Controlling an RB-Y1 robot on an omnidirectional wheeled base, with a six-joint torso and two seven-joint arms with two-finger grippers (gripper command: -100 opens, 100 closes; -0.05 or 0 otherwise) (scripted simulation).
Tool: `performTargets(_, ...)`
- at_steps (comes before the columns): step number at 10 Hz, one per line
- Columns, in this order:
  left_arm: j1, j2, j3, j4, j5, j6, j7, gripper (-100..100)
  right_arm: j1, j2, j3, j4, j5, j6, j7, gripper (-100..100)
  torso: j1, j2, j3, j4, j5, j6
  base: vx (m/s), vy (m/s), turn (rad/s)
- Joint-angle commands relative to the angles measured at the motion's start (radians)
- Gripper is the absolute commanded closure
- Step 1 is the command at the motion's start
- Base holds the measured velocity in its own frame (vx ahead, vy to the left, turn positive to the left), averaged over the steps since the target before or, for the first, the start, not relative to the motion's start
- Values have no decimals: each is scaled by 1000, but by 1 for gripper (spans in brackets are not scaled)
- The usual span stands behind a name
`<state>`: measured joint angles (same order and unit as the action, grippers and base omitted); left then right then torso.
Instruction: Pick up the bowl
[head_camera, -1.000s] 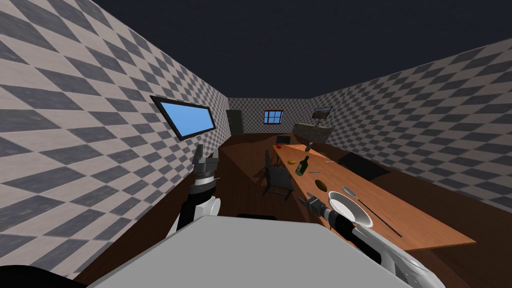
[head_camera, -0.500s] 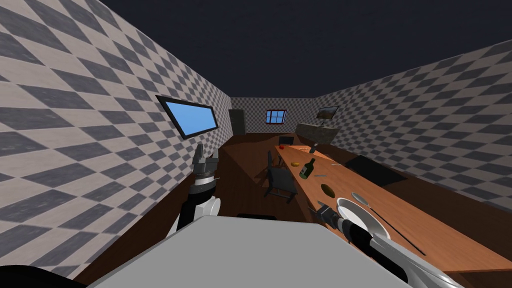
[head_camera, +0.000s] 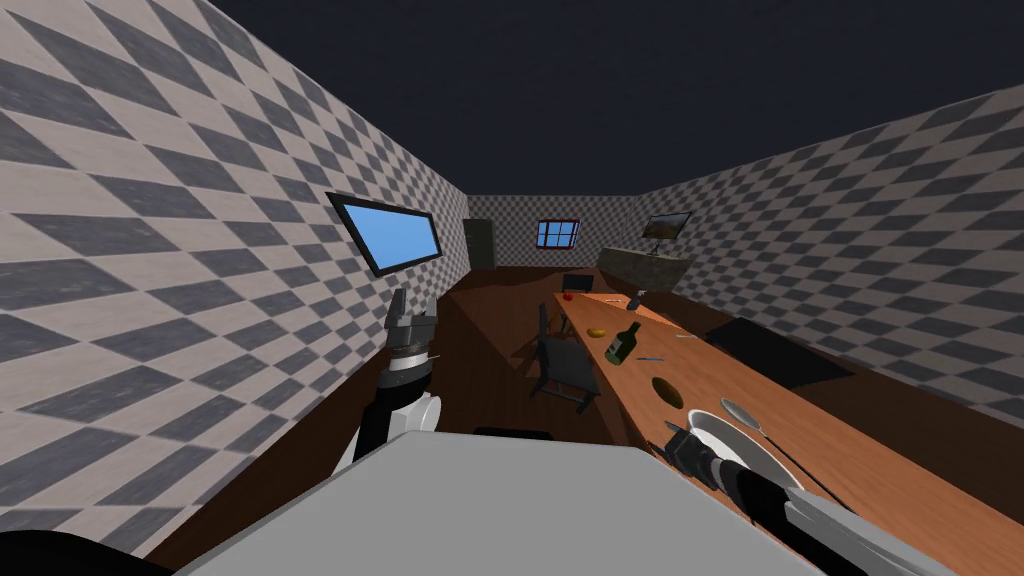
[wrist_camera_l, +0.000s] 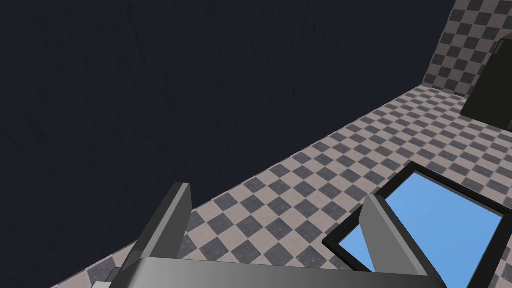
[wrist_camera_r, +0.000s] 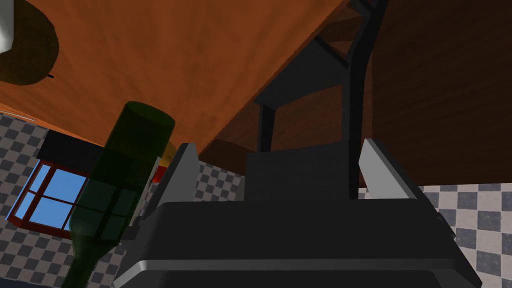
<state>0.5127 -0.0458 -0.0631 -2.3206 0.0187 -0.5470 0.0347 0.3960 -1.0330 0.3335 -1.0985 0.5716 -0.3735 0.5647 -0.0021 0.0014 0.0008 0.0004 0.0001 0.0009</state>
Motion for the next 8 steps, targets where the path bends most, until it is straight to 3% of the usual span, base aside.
performTargets(1, 0, 0, 0, 0, 0, 0, 0, 0, 27, -34, 2, 46, 22, 11, 20, -100, 0, 0, 0, 0, 0, 0, 44, -50, 82)
performTargets(8, 0, 0, 0, 0, 0, 0, 0, 0, 61, -86, 38, 144, 76, 49, 38, -100, -3, 3, 1, 1, -1, 1, 11, -60, 26)
